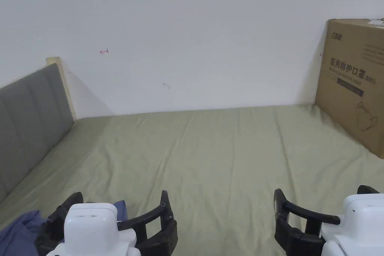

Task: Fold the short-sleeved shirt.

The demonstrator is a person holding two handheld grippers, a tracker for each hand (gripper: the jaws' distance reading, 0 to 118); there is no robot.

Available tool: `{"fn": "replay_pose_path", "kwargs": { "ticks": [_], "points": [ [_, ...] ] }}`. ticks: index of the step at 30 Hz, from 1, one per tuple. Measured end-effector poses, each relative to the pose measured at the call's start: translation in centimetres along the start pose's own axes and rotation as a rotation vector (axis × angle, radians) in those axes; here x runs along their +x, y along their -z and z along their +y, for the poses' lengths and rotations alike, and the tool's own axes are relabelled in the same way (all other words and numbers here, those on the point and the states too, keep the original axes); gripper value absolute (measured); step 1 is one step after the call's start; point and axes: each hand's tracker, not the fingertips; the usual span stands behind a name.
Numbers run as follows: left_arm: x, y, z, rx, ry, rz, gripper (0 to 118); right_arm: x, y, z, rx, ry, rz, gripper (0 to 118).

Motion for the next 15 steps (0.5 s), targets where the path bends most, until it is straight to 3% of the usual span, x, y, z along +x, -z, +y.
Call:
{"fn": "replay_pose_path", "kwargs": {
  "ticks": [15],
  "points": [
    [0.22,0.20,0.09,0.003,0.007,-0.017,118,0.10,0.21,0.16,-0.022,0.022,-0.007,118]
  ]
}}
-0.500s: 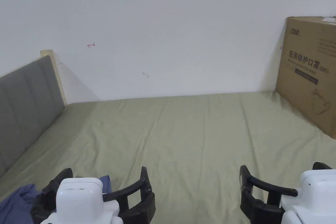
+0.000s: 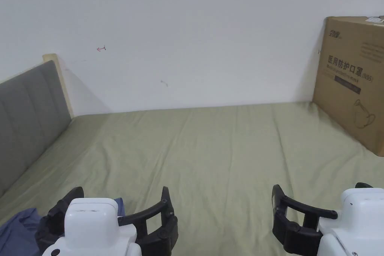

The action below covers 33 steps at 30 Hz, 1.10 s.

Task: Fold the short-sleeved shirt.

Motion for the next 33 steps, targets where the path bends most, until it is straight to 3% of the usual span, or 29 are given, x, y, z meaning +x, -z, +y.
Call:
{"fn": "replay_pose_path", "kwargs": {
  "ticks": [8,9,10,11,12,14,16,17,18,19,22,24,25,27,28,30,31,32,33],
  "points": [
    [0.0,0.3,0.2,-0.003,0.039,0.027,118,-0.2,0.1,0.2,0.024,-0.006,-0.015,118],
    [0.3,0.4,0.3,0.004,0.076,0.057,118,0.0,-0.1,0.2,0.062,0.023,-0.022,118],
    [0.9,0.5,0.4,0.034,0.176,0.106,118,0.5,-0.2,0.0,0.091,0.119,-0.022,118],
    [1.7,0.6,0.6,0.070,0.304,0.157,118,1.4,-0.2,-0.3,0.080,0.292,-0.036,118],
    [2.7,0.6,0.4,0.127,0.503,0.197,118,2.5,0.0,-0.7,0.025,0.529,-0.065,118],
    [4.7,0.6,-1.1,0.273,1.028,0.196,118,5.4,0.6,-3.6,-0.152,1.204,-0.133,118],
    [5.5,0.6,-3.9,0.421,1.607,0.166,118,7.4,1.7,-8.3,-0.455,1.767,-0.241,118],
    [5.2,0.7,-5.5,0.478,1.926,0.194,118,8.2,1.7,-11.3,-0.571,2.039,-0.235,118],
    [4.7,0.9,-6.4,0.532,2.094,0.196,118,8.2,1.4,-13.2,-0.580,2.211,-0.241,118],
    [4.4,0.9,-6.9,0.536,2.063,0.151,118,8.4,1.2,-13.9,-0.513,2.199,-0.237,118],
    [5.6,0.9,-3.6,0.210,1.339,-0.005,118,10.0,1.0,-10.8,-0.335,1.592,-0.252,118],
    [4.5,2.0,-1.6,0.060,0.958,0.020,118,10.7,1.4,-8.7,-0.242,1.356,-0.203,118],
    [3.7,2.5,-0.7,-0.011,0.743,0.051,118,10.0,1.4,-6.6,-0.172,1.201,-0.158,118],
    [1.3,3.2,0.5,-0.093,0.299,0.095,118,8.8,1.0,-4.0,-0.094,0.829,-0.157,118],
    [-0.2,3.1,0.6,-0.105,0.047,0.123,118,7.2,0.6,-2.9,-0.014,0.545,-0.170,118],
    [-2.0,2.0,0.2,0.010,-0.197,0.185,118,3.1,-0.9,-2.7,0.199,-0.011,-0.243,118],
    [-2.1,1.2,-0.2,0.096,-0.209,0.246,118,1.6,-1.5,-3.8,0.341,-0.241,-0.266,118],
    [-2.0,0.8,-0.3,0.140,-0.162,0.290,118,0.9,-1.6,-4.5,0.382,-0.354,-0.237,118],
    [-1.9,0.7,-0.4,0.146,-0.098,0.301,118,0.5,-1.7,-4.5,0.383,-0.382,-0.187,118]
  ]
}}
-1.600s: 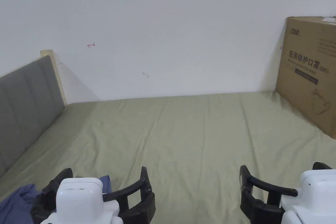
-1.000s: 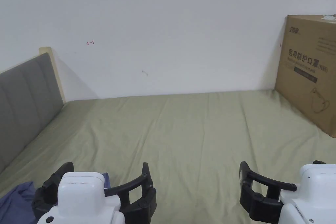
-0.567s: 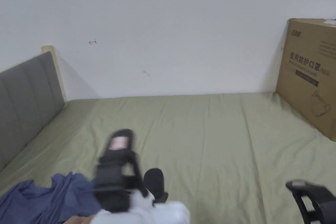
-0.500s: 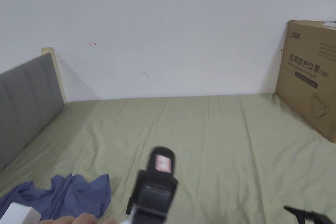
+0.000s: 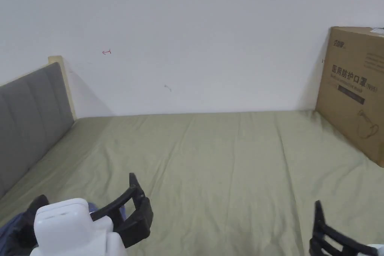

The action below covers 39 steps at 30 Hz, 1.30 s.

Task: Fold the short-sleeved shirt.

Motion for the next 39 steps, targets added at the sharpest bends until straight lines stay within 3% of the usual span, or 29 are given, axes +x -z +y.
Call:
{"fn": "replay_pose_path", "kwargs": {
  "ticks": [2,4,8,15,18,22,23,24,25,26,27,28,29,31,39],
  "points": [
    [0.7,-0.6,-0.3,0.019,0.137,-0.057,118,-0.3,0.2,0.9,-0.103,0.168,0.115,118],
    [0.7,-0.8,-0.5,0.023,0.188,-0.125,118,0.0,0.6,0.9,-0.168,0.259,0.104,118],
    [0.9,-1.1,-0.3,0.003,0.170,-0.181,118,-0.4,0.7,0.8,-0.165,0.247,0.062,118],
    [1.4,-0.9,-0.8,-0.064,0.201,-0.255,118,-0.3,0.1,2.3,-0.114,0.226,0.105,118],
    [1.7,-1.0,-0.6,-0.140,0.215,-0.272,118,-0.4,0.5,3.1,-0.227,0.162,0.094,118],
    [1.7,-1.5,-0.7,-0.117,0.173,-0.274,117,0.4,0.4,3.2,-0.267,0.272,0.102,118],
    [1.8,-1.7,-0.6,-0.110,0.174,-0.270,112,0.7,0.5,3.2,-0.304,0.309,0.127,118],
    [1.8,-1.9,-0.5,-0.102,0.182,-0.264,101,1.0,0.8,3.1,-0.330,0.348,0.165,118],
    [1.9,-2.0,-0.5,-0.091,0.200,-0.258,64,1.3,1.0,2.9,-0.358,0.389,0.191,114],
    [2.1,-1.9,-0.5,-0.091,0.229,-0.244,26,1.5,1.1,2.7,-0.383,0.389,0.176,103],
    [2.3,-1.8,-0.6,-0.100,0.260,-0.215,0,1.5,1.0,2.6,-0.360,0.371,0.161,62],
    [2.3,-1.9,-0.5,-0.086,0.263,-0.204,0,1.2,1.2,2.8,-0.352,0.351,0.153,0],
    [2.1,-1.9,-0.5,-0.092,0.248,-0.212,0,1.0,1.1,2.4,-0.370,0.311,0.086,0],
    [1.8,-1.6,-0.3,-0.163,0.194,-0.282,0,1.5,1.2,1.5,-0.363,0.368,0.128,0],
    [-0.6,-1.4,0.1,-0.234,0.118,-0.263,0,1.0,1.9,0.8,-0.389,0.329,0.103,0]
  ]
}}
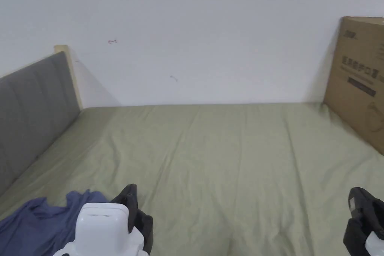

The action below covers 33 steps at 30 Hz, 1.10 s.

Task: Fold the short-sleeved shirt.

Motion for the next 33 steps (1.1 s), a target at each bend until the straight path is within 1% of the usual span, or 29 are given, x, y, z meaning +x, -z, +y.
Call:
{"fn": "replay_pose_path", "kwargs": {
  "ticks": [1,3,6,8,9,11,13,14,16,17,18,19,20,21,22,23,24,25,26,27,29,31,33],
  "points": [
    [-1.5,-0.7,0.0,-0.003,-0.015,0.025,0,-0.9,0.1,0.9,0.006,-0.023,0.029,0],
    [-5.1,-2.2,-0.5,-0.009,-0.010,0.161,0,-3.2,1.1,0.4,0.008,-0.038,0.105,0],
    [-11.0,-5.1,-0.7,-0.037,-0.006,0.364,0,-8.7,2.3,0.6,-0.022,-0.009,0.270,0],
    [-14.0,-7.1,-1.1,-0.034,0.005,0.487,0,-12.7,2.6,0.7,-0.033,0.006,0.416,0],
    [-14.9,-8.0,-1.2,-0.030,0.013,0.524,0,-14.4,2.6,1.1,-0.032,0.003,0.470,0],
    [-16.2,-9.1,-1.6,-0.037,0.020,0.575,0,-16.9,2.2,1.2,-0.007,-0.030,0.539,0],
    [-16.7,-9.5,-1.6,-0.040,-0.002,0.567,0,-18.5,2.0,1.6,0.012,-0.048,0.595,0],
    [-16.9,-9.4,-1.4,-0.031,-0.014,0.567,0,-18.7,2.0,1.7,0.015,-0.057,0.607,0],
    [-17.5,-7.3,-0.7,-0.030,-0.008,0.536,0,-18.4,2.2,1.7,0.010,-0.061,0.600,0],
    [-18.2,-5.6,-0.2,-0.076,-0.008,0.485,0,-18.2,2.4,1.9,0.004,-0.064,0.599,0],
    [-19.5,-3.1,0.2,-0.170,-0.028,0.406,0,-17.6,2.7,1.8,-0.013,-0.063,0.593,0],
    [-20.9,0.0,0.0,-0.294,-0.081,0.306,0,-17.0,3.0,1.7,-0.033,-0.059,0.588,0],
    [-22.9,3.4,-0.8,-0.447,-0.157,0.170,1,-16.3,3.4,1.5,-0.067,-0.056,0.581,0],
    [-24.5,6.3,-2.1,-0.550,-0.228,0.080,6,-15.8,3.8,1.4,-0.093,-0.057,0.571,0],
    [-25.9,9.5,-4.1,-0.647,-0.290,0.035,21,-15.1,4.1,1.1,-0.118,-0.060,0.557,0],
    [-27.0,12.6,-6.1,-0.721,-0.318,0.047,45,-14.3,4.3,0.7,-0.135,-0.062,0.547,0],
    [-27.6,14.8,-7.8,-0.771,-0.299,0.068,86,-13.7,4.5,0.4,-0.150,-0.060,0.542,0],
    [-28.1,17.1,-9.7,-0.832,-0.260,0.101,110,-13.1,4.8,0.0,-0.172,-0.057,0.533,0],
    [-28.5,19.2,-11.5,-0.899,-0.216,0.158,118,-12.5,5.0,-0.5,-0.196,-0.055,0.514,0],
    [-28.5,20.6,-13.1,-0.925,-0.189,0.196,117,-12.0,5.2,-0.9,-0.222,-0.058,0.493,0],
    [-29.1,23.6,-15.3,-0.904,-0.165,0.198,115,-11.3,5.8,-1.7,-0.286,-0.072,0.454,0],
    [-29.6,25.8,-17.1,-0.930,-0.179,0.170,115,-10.7,6.3,-2.5,-0.330,-0.080,0.438,0],
    [-30.2,27.9,-19.2,-1.031,-0.229,0.139,114,-10.4,6.9,-3.0,-0.365,-0.085,0.426,0]
  ]
}}
